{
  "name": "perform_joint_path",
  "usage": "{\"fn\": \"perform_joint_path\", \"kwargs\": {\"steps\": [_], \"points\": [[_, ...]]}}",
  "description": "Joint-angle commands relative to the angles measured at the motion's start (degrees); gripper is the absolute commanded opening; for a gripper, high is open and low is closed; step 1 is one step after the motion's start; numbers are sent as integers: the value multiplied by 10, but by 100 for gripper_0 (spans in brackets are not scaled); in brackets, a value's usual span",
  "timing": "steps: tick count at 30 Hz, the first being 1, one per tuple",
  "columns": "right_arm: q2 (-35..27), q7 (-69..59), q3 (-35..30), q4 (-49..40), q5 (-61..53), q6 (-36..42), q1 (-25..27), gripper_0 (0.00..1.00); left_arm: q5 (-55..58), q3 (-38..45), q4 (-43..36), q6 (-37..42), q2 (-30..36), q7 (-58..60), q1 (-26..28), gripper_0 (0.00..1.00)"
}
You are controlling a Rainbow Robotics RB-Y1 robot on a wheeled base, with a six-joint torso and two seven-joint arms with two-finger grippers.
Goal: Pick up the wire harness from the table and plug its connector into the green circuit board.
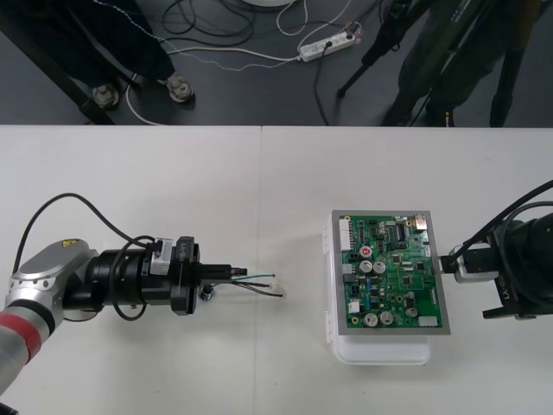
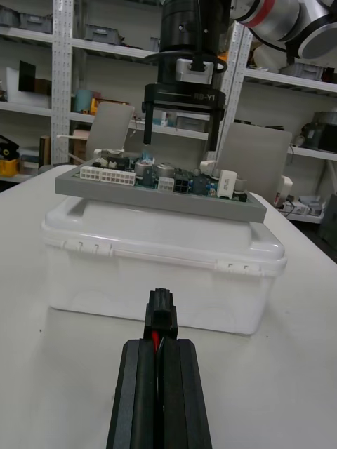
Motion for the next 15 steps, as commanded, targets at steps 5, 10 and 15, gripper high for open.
{"fn": "perform_joint_path", "kwargs": {"steps": [5, 10, 15], "points": [[-15, -27, 52, 31, 20, 25, -46, 100, 2, -20, -3, -25, -25, -17, -43, 0], [-4, -38, 54, 46, 34, 25, -54, 100, 2, -31, -6, -25, -32, -6, -50, 0], [2, -47, 61, 55, 46, 25, -62, 100, 2, -50, -11, -24, -33, 5, -60, 0]]}}
